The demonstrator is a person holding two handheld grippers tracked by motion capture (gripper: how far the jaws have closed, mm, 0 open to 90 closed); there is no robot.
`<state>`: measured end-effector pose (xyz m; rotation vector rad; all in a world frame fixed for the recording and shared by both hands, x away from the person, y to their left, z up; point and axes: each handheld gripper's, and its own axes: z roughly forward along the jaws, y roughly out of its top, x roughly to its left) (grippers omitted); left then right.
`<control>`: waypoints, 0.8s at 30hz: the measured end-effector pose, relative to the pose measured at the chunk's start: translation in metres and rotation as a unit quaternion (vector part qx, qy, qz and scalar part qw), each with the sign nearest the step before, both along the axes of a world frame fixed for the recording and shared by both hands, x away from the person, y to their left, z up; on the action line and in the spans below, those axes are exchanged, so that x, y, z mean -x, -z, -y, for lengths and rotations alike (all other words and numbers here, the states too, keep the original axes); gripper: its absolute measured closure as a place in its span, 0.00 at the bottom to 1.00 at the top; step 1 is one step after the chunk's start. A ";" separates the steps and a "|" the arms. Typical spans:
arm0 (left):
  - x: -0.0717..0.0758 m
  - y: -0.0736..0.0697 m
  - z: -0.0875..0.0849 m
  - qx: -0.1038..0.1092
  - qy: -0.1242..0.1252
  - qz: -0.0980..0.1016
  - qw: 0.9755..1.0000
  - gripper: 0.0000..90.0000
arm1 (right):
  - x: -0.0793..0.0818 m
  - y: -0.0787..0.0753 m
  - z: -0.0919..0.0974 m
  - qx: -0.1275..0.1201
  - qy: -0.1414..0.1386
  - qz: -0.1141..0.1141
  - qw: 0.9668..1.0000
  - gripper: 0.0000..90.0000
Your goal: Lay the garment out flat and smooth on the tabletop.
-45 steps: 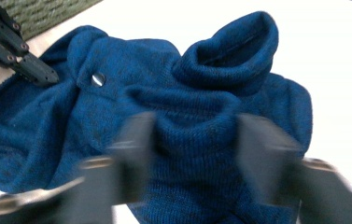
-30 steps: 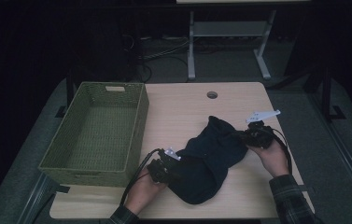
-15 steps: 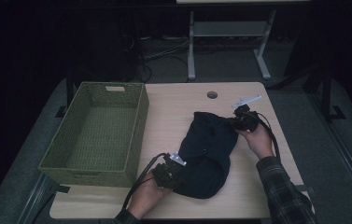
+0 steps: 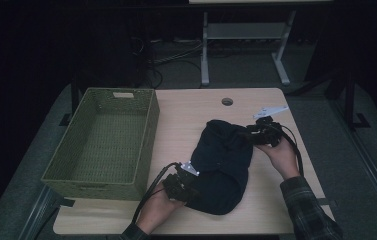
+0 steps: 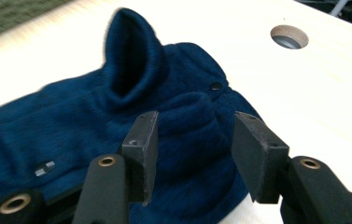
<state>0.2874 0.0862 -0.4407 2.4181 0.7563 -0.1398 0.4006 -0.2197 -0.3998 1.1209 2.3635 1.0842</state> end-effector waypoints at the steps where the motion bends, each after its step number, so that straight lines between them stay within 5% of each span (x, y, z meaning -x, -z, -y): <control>1: -0.001 -0.003 -0.001 0.004 0.000 0.004 1.000 0.86 | 0.005 -0.002 0.002 -0.006 -0.001 0.001 1.000 0.61; 7: -0.008 -0.016 -0.002 0.019 -0.004 0.017 1.000 0.96 | 0.038 -0.007 0.010 -0.035 -0.028 -0.007 0.999 0.92; 10: -0.015 -0.021 -0.001 0.020 -0.010 0.028 0.999 1.00 | 0.051 -0.003 0.009 -0.037 -0.041 -0.008 0.998 0.99; 19: -0.042 -0.033 0.006 0.018 -0.031 0.059 0.998 1.00 | 0.081 0.023 0.005 -0.030 -0.061 -0.020 0.998 1.00; 24: -0.067 -0.029 0.010 0.015 -0.051 0.071 0.996 1.00 | 0.093 0.036 0.003 -0.024 -0.066 -0.041 0.997 1.00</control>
